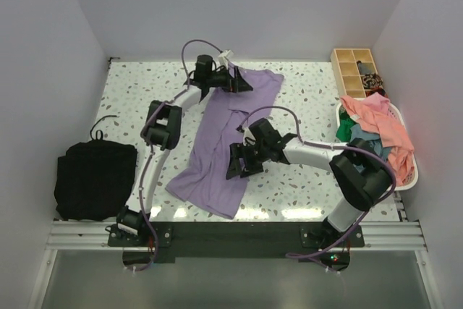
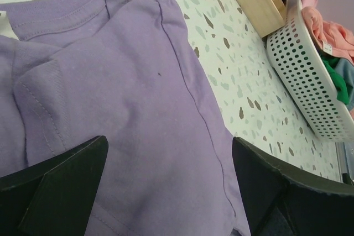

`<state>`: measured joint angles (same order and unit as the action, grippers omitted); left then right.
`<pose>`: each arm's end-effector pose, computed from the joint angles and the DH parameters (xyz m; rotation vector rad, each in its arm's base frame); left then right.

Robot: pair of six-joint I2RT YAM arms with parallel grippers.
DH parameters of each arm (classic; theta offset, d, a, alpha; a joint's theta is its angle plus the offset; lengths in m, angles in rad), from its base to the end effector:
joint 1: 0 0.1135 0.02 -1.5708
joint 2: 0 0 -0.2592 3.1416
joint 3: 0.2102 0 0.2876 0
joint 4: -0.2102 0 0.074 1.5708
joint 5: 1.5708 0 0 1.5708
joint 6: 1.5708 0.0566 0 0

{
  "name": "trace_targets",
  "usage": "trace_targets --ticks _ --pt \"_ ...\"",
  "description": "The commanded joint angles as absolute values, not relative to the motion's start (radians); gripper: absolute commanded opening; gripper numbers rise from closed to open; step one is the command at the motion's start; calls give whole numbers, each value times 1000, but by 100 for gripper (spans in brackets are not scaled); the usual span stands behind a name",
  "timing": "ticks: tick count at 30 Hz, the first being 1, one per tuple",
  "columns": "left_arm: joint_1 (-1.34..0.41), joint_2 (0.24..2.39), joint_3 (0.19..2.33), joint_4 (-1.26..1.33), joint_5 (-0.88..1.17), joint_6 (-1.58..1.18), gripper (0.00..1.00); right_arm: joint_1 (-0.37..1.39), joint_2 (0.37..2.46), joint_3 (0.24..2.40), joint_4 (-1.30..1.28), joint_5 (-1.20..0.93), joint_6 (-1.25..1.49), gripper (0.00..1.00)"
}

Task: Fold and stack the t-shirts
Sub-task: Rotate the tshirt 100 degrees

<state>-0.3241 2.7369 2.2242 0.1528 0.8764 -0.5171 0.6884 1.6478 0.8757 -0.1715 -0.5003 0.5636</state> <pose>0.5890 -0.2438 0.0911 0.4415 2.0011 -1.3847 0.2576 0.2471 0.1186 -0.3942 2.6983 1.0791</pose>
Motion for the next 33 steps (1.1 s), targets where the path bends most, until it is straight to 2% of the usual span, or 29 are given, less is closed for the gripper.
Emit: trace_targets --ticks 1,3,6,14,20,25,28,33 --pt "-256 2784 2240 117 824 -515 100 747 1664 873 -98 -557 618 75" --pt "-247 2784 2243 124 819 -525 100 776 1690 870 -98 -566 627 75" --pt "-229 2780 2252 123 810 -526 100 796 1733 870 -190 -454 630 75" --pt "-164 2680 2143 64 698 -442 100 796 1732 842 -460 -30 667 76" --pt "-123 2567 2017 63 603 -416 100 796 1675 798 -563 102 710 77" --pt "-118 2543 2016 75 606 -419 100 796 1640 781 -509 54 668 76" --pt "-120 2525 2011 92 623 -428 100 795 1548 788 -480 29 625 75" --pt "-126 2340 1922 161 604 -408 100 790 1292 867 -506 147 580 77"
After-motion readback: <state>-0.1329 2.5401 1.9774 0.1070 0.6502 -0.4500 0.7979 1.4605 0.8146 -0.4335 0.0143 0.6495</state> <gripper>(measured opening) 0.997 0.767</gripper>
